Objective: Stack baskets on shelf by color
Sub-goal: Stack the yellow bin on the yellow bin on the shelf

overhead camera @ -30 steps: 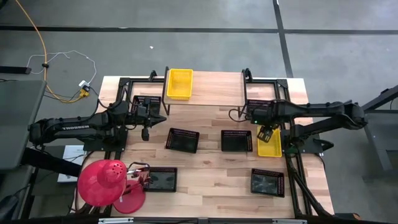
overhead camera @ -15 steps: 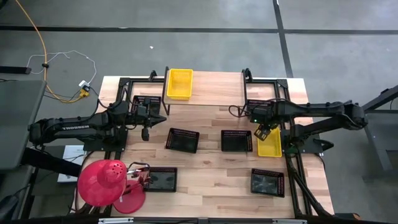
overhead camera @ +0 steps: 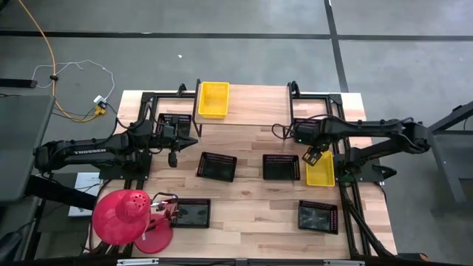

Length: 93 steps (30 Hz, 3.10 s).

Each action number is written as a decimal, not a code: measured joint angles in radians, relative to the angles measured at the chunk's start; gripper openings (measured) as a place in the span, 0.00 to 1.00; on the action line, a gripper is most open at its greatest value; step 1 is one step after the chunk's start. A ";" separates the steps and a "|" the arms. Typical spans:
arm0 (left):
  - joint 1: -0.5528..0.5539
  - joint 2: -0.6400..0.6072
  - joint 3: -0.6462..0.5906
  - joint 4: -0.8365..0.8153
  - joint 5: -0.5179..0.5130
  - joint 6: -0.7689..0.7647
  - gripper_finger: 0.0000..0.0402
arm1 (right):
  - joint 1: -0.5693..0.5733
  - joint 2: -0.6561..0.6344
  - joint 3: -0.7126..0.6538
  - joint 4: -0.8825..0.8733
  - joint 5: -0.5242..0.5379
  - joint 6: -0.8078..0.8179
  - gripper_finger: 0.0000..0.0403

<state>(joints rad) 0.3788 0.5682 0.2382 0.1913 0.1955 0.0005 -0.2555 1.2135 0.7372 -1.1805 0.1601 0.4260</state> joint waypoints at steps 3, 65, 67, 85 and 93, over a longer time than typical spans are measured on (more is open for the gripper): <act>0.000 0.000 0.000 0.000 0.000 0.000 0.00 | -0.002 0.043 0.000 0.003 0.001 -0.042 0.44; 0.000 0.000 0.000 0.001 0.027 -0.050 0.00 | 0.200 -0.034 0.640 -0.270 0.021 -0.110 0.00; 0.000 0.000 0.000 0.019 0.067 -0.050 0.00 | 0.230 -0.023 0.679 -0.220 0.041 -0.112 0.00; -0.423 0.173 0.159 0.112 -0.278 0.011 0.37 | 0.356 0.223 0.723 0.091 0.258 -0.094 0.00; -0.555 0.452 0.334 0.104 -0.670 0.010 0.59 | 0.374 0.295 0.723 0.178 0.476 -0.038 0.00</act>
<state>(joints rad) -0.1757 1.0204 0.5718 0.2949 -0.4749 0.0109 0.1186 1.5085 1.4601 -1.0028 0.6362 0.3882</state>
